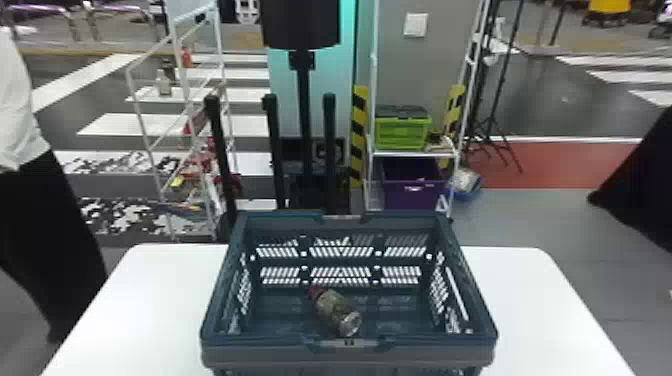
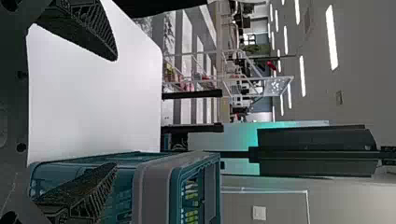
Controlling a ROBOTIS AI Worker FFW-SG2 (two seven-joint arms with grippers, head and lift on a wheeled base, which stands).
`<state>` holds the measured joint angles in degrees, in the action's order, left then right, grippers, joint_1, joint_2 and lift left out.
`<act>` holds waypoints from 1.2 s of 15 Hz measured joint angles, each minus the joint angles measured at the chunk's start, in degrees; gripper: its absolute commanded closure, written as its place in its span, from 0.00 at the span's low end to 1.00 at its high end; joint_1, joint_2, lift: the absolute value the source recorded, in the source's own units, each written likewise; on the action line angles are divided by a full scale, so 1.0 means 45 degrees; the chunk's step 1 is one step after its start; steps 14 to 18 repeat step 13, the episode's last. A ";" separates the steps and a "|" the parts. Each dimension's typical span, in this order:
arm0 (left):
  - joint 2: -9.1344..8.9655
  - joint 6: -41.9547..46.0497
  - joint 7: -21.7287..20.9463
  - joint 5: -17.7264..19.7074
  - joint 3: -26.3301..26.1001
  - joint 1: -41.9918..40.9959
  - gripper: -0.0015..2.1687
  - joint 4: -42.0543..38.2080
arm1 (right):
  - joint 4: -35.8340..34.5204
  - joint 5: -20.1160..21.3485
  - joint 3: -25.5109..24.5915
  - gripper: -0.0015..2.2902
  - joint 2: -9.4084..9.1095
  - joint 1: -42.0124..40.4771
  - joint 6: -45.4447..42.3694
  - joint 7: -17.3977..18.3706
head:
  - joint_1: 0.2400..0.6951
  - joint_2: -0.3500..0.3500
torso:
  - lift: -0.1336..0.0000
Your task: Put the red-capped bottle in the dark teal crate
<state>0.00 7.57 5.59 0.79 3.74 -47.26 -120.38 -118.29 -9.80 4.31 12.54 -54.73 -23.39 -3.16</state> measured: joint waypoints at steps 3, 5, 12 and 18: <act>0.0003 0.0006 0.0068 0.0000 -0.0087 0.0014 0.03 0.0012 | 0.0013 0.0005 0.0000 0.07 -0.0013 0.0013 0.0028 0.0000 | 0.57 0.50 | 1.00; 0.0015 0.0006 0.0066 0.0000 -0.0088 0.0015 0.03 0.0011 | 0.0028 -0.0007 0.0011 0.07 -0.0025 0.0013 0.0002 0.0000 | 0.57 0.50 | 1.00; 0.0020 0.0002 0.0066 0.0000 -0.0088 -0.0031 0.03 -0.0026 | 0.0123 -0.0025 0.0121 0.07 -0.0033 0.0052 -0.0061 0.0000 | 0.57 0.50 | 1.00; 0.0020 0.0000 0.0066 0.0000 -0.0088 -0.0040 0.03 -0.0038 | 0.0130 -0.0029 0.0128 0.07 -0.0033 0.0052 -0.0082 0.0000 | 0.57 0.50 | 1.00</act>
